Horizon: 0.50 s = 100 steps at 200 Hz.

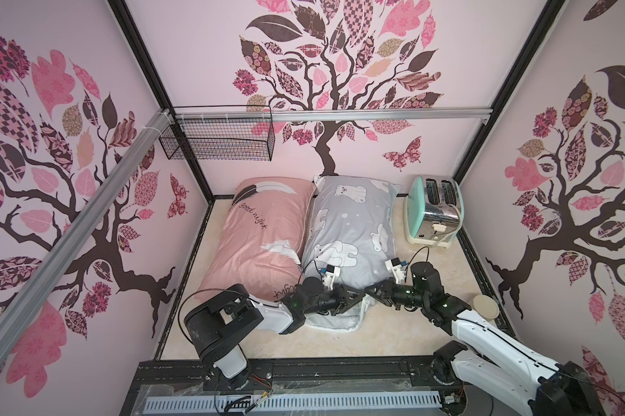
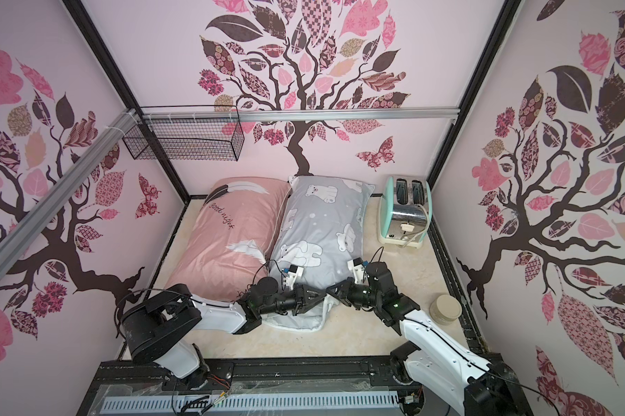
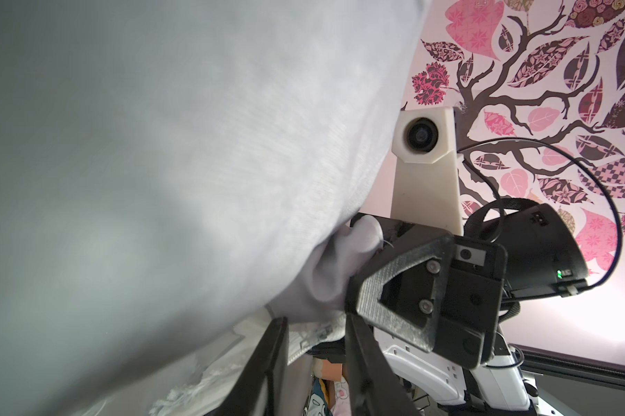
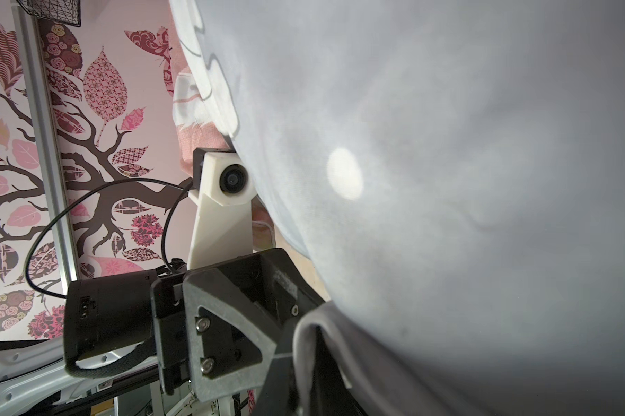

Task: Zip up pillowcases
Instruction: Zip the zipper on the pillowcase.

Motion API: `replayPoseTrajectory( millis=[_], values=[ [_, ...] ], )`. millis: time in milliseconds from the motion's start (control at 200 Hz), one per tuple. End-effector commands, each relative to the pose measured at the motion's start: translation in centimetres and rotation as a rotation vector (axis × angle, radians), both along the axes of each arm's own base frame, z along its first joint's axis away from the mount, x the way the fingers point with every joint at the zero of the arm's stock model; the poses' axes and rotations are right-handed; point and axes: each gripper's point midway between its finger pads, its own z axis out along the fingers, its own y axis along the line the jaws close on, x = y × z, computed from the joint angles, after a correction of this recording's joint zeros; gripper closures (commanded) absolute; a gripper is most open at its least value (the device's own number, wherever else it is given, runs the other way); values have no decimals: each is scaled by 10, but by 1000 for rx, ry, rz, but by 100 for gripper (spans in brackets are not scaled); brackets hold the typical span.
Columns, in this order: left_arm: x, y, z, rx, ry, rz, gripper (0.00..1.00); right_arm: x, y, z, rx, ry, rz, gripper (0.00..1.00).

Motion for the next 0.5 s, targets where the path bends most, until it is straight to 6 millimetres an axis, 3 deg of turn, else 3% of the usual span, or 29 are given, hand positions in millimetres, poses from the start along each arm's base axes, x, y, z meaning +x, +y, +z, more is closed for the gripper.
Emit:
replayPoseTrajectory(
  millis=[0, 495],
  values=[
    [-3, -1, 2, -9, -7, -14, 70, -1, 1, -3, 12, 1, 6, 100],
    [-2, 2, -8, 31, 4, 0, 86, -1, 0, -4, 6, -5, 10, 100]
  ],
)
